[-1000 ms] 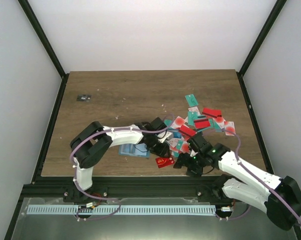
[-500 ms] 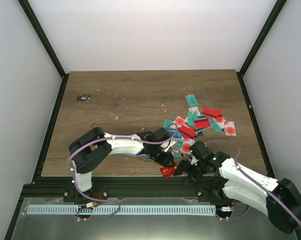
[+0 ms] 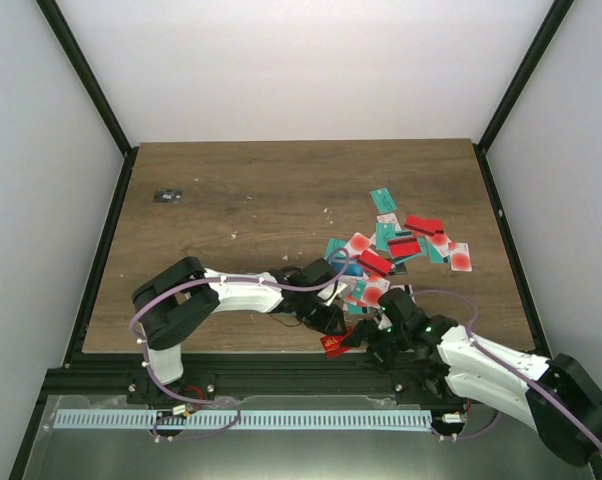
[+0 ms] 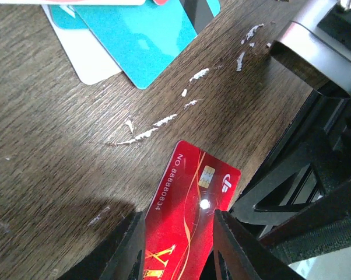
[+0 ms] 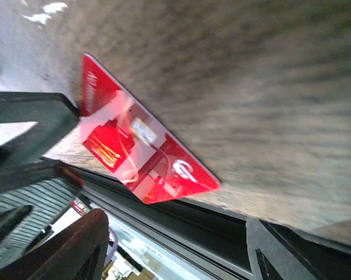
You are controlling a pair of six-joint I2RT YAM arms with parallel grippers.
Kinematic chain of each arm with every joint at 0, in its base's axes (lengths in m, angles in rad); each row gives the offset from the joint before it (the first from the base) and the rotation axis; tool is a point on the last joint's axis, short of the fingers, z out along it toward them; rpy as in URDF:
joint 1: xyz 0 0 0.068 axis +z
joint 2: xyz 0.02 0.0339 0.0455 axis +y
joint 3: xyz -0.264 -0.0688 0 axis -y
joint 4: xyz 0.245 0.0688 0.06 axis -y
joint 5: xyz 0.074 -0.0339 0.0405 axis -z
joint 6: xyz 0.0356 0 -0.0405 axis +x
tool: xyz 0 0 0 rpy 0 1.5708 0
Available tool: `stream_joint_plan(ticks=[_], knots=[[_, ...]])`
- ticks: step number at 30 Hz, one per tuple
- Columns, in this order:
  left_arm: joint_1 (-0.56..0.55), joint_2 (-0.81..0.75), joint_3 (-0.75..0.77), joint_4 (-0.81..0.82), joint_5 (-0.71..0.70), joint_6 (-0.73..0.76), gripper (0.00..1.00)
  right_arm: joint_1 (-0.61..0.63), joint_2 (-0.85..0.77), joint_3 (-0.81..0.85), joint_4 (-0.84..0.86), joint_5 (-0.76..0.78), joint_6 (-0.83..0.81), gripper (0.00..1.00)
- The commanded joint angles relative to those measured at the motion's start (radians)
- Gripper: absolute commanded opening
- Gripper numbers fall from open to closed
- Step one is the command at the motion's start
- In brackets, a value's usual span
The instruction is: Put the credit cards into the card holder
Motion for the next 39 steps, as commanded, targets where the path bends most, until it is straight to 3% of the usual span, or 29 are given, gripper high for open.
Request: stream_joint_plan(ticks=[1, 13, 22, 28, 33, 39], knots=[[-0.006, 0.015, -0.053, -0.067, -0.053, -0.034, 0.34, 0.012, 0.032, -0.036, 0.159, -0.003, 0.089, 0.65], [-0.006, -0.021, -0.123, -0.030, -0.033, -0.086, 0.33, 0.011, 0.127, -0.079, 0.335, 0.034, 0.159, 0.52], [-0.010, -0.063, -0.212, 0.035, 0.039, -0.133, 0.33, 0.012, 0.115, -0.090, 0.397, 0.052, 0.181, 0.50], [-0.035, -0.058, -0.227, 0.083, 0.100, -0.164, 0.33, 0.012, 0.084, -0.082, 0.340, 0.058, 0.178, 0.50], [-0.056, -0.034, -0.216, 0.104, 0.131, -0.171, 0.33, 0.013, -0.023, -0.094, 0.201, 0.091, 0.195, 0.49], [-0.062, -0.015, -0.214, 0.147, 0.161, -0.194, 0.33, 0.012, -0.133, -0.160, 0.184, 0.106, 0.246, 0.47]])
